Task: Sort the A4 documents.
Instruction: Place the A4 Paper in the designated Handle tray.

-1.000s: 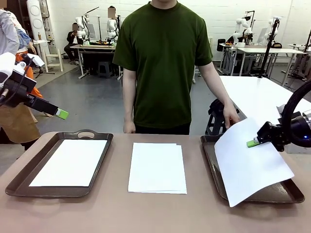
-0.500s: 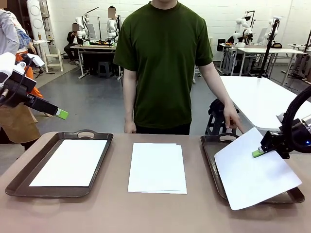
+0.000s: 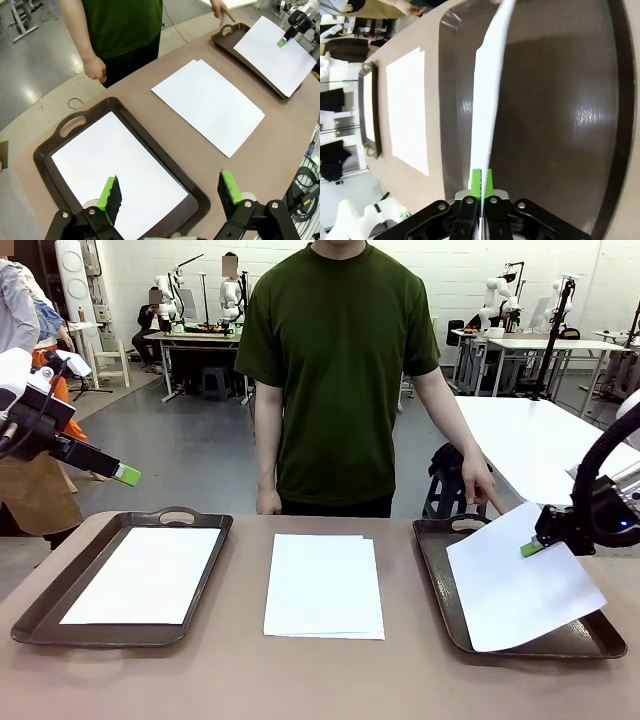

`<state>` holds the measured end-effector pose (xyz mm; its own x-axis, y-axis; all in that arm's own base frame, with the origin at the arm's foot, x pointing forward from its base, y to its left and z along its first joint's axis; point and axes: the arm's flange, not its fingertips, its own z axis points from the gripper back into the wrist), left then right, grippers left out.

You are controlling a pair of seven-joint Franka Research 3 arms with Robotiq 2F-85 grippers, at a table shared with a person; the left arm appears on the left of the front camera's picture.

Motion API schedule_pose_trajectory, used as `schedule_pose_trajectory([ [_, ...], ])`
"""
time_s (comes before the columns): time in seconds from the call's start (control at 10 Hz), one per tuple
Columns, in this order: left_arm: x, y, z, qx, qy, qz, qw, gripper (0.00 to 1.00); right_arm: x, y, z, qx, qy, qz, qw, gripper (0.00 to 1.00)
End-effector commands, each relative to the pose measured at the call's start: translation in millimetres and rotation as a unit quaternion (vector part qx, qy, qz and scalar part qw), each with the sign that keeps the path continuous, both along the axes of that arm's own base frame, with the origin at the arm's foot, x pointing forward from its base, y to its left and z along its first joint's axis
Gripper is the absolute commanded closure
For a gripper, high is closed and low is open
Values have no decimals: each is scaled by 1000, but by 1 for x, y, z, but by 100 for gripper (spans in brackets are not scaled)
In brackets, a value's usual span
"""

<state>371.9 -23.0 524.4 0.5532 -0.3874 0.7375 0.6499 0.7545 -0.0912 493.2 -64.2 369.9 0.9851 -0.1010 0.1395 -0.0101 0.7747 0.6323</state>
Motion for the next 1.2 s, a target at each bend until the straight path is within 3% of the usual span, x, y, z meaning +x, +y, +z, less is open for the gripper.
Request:
schedule_pose_trajectory([
  [0.0,0,1,-1,-1,1,1,1000,0,18,12,-9,-20,10,16,1000,99],
  [0.3,0,1,-1,-1,1,1,1000,0,30,16,-10,-40,29,35,998,99],
  [0.7,0,1,-1,-1,1,1,1000,0,28,17,-18,-65,33,0,997,99],
  [1.1,0,1,-1,-1,1,1,1000,0,31,19,-36,-67,30,1,997,99],
])
